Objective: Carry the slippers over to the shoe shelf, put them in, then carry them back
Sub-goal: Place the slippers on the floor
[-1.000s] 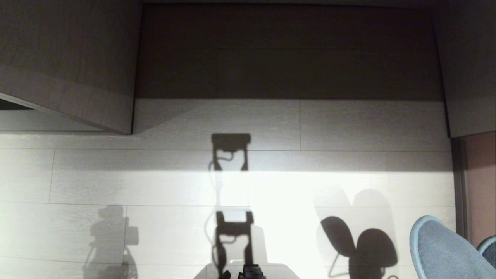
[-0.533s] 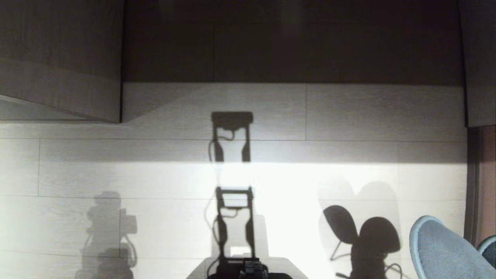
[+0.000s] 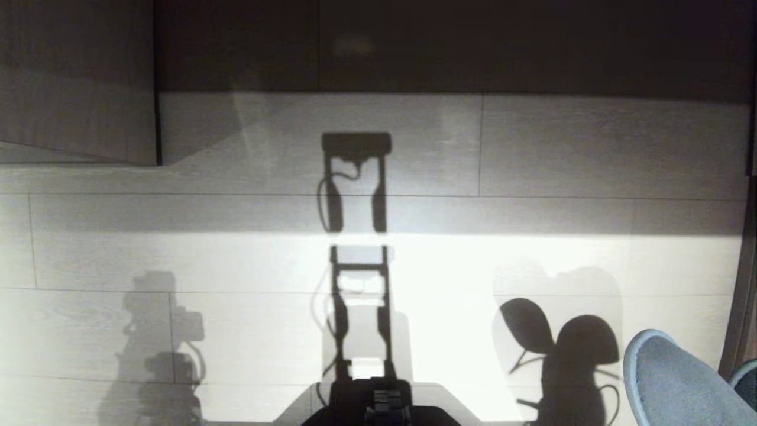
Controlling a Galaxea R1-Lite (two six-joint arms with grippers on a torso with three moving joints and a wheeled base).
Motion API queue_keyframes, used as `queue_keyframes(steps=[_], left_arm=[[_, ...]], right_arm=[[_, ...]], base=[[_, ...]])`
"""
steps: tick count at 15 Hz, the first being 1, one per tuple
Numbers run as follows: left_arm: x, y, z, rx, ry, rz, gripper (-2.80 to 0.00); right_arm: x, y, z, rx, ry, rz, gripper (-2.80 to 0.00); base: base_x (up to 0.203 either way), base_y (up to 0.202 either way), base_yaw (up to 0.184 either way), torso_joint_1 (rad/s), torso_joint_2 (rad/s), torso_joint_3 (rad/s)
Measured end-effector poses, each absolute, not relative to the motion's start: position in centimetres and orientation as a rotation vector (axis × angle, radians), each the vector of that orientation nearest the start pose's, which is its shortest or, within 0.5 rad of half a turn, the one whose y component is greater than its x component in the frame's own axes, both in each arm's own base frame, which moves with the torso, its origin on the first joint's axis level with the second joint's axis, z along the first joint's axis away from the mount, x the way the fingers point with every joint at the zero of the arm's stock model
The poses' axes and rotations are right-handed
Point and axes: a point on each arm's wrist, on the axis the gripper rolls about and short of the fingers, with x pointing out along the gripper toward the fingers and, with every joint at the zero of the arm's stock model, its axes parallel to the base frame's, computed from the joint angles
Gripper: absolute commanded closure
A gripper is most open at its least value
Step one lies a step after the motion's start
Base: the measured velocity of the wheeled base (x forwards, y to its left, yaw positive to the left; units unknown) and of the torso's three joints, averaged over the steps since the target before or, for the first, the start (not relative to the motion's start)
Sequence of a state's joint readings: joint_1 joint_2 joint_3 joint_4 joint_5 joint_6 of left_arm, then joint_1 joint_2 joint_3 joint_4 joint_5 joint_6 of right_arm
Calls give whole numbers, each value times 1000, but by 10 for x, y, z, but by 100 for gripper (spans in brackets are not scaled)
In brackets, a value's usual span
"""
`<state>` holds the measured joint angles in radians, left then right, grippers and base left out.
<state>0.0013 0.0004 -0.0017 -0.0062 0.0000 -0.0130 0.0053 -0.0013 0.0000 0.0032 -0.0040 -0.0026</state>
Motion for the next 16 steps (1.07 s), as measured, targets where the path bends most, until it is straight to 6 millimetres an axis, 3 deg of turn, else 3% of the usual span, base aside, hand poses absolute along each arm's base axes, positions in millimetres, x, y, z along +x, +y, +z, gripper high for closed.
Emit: queue_keyframes(steps=[7,16], left_arm=[[-23,0,77,-15,-7,2,0],[-23,0,77,-13,-7,2,0]], right_arm=[[-23,0,75,-3,2,1,0],[-23,0,75,-4,2,0,0]], base=[[0,0,0,0,4,-192],[0,0,0,2,3,-13]])
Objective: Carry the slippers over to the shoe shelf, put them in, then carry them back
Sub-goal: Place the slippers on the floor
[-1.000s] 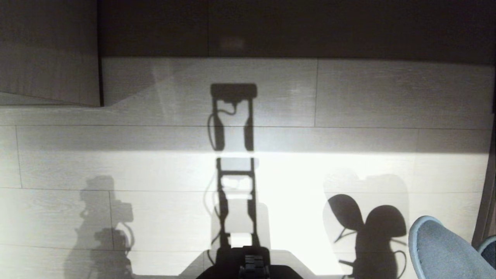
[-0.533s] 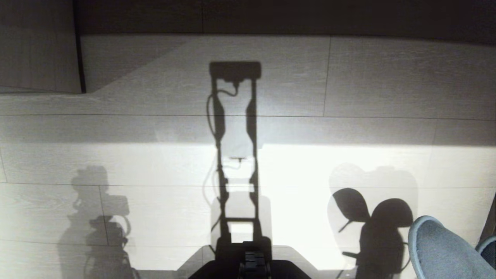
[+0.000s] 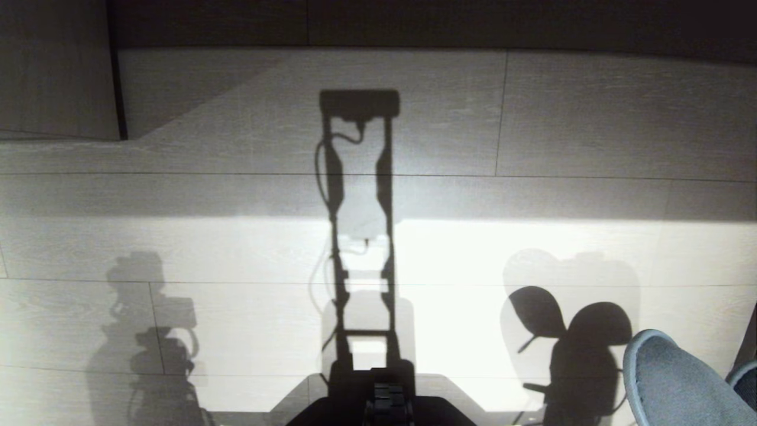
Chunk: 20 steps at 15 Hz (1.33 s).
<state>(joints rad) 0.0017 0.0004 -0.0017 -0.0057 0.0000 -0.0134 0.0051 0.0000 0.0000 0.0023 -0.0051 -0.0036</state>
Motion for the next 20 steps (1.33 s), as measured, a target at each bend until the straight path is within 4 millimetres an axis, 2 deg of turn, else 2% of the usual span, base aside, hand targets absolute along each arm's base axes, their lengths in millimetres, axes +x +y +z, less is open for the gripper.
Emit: queue_keyframes(steps=[4,8,10,12,14,16,20], left_arm=[[-23,0,77,-13,-7,2,0],[-23,0,77,-13,-7,2,0],[-23,0,77,-13,-7,2,0],[-23,0,77,-13,-7,2,0],[-23,0,77,-13,-7,2,0],[-23,0,77,-13,-7,1,0],[-23,0,77,-13,-7,2,0]], right_arm=[[-25,0,82,-16,2,0,0],[-36,0,142,-13,-45,13,0],[-31,0,168,-10,-52,21,0],[-17,-1,191,-4,-58,31,0],[9,0,204,6,-44,9,0],[44,-1,203,11,1,-53,0],[102,-7,193,18,44,-178,0]], base=[[0,0,0,0,0,0],[0,0,0,0,0,0],[0,0,0,0,0,0],[0,0,0,0,0,0],[0,0,0,0,0,0],[0,0,0,0,0,0],[0,0,0,0,0,0]])
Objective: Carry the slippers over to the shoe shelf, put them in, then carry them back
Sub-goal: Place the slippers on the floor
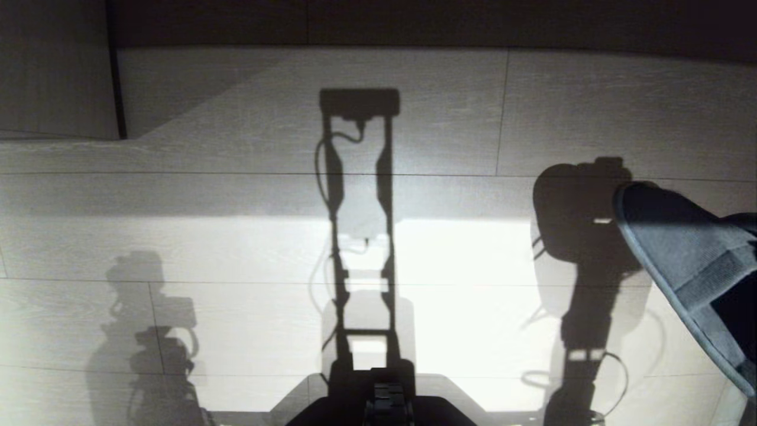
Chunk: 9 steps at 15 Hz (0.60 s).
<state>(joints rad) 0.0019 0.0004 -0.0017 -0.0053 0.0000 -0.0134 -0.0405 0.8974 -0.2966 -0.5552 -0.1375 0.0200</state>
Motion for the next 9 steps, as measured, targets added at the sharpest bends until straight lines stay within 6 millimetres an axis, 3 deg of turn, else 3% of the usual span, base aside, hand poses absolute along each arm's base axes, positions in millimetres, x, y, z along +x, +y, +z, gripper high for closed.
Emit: queue_keyframes(steps=[2,6,9], left_arm=[[-23,0,77,-13,-7,2,0],[-23,0,77,-13,-7,2,0],[-23,0,77,-13,-7,2,0]], right_arm=[[125,-12,193,28,52,-253,0],[168,-17,212,126,-3,-334,0],[185,-18,207,119,91,-355,0]], base=[[0,0,0,0,0,0],[0,0,0,0,0,0],[0,0,0,0,0,0]])
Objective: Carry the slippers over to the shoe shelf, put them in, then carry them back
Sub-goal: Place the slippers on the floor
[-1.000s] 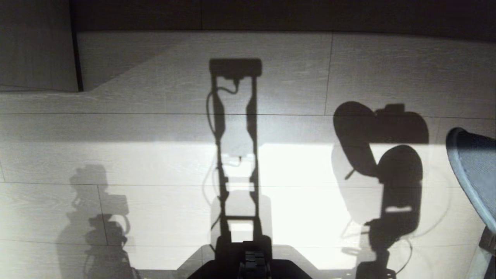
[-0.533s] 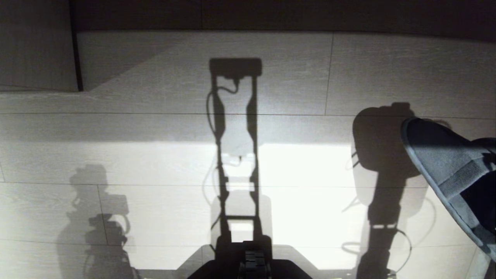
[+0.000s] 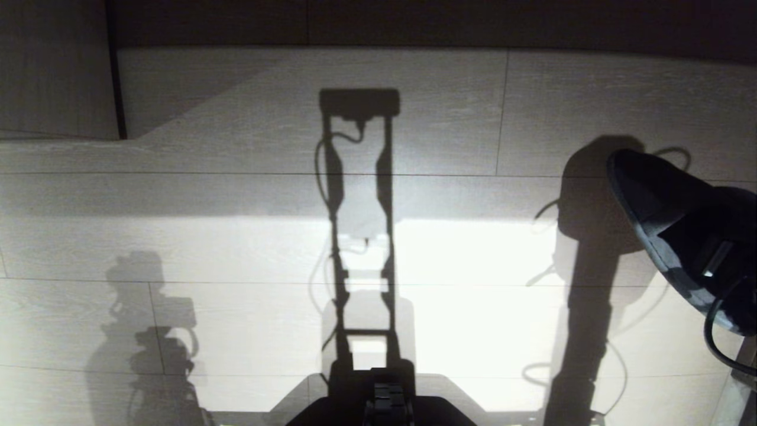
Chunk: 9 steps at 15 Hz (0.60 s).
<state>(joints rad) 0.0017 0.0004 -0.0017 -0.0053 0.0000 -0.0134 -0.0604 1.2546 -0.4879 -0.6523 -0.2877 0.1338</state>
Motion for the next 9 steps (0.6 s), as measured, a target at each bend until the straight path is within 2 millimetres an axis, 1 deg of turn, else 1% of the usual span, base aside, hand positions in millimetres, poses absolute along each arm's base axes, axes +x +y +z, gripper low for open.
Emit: queue_keyframes(steps=[2,3,7,9], left_arm=[[-23,0,77,-13,-7,2,0],[-23,0,77,-13,-7,2,0],[-23,0,77,-13,-7,2,0],[-23,0,77,-13,-7,2,0]], right_arm=[[194,-19,196,98,235,-403,0],[197,-19,194,90,271,-423,0],[220,-17,210,114,155,-352,0],[240,-17,223,115,15,-289,0]], base=[[0,0,0,0,0,0],[0,0,0,0,0,0],[0,0,0,0,0,0],[0,0,0,0,0,0]])
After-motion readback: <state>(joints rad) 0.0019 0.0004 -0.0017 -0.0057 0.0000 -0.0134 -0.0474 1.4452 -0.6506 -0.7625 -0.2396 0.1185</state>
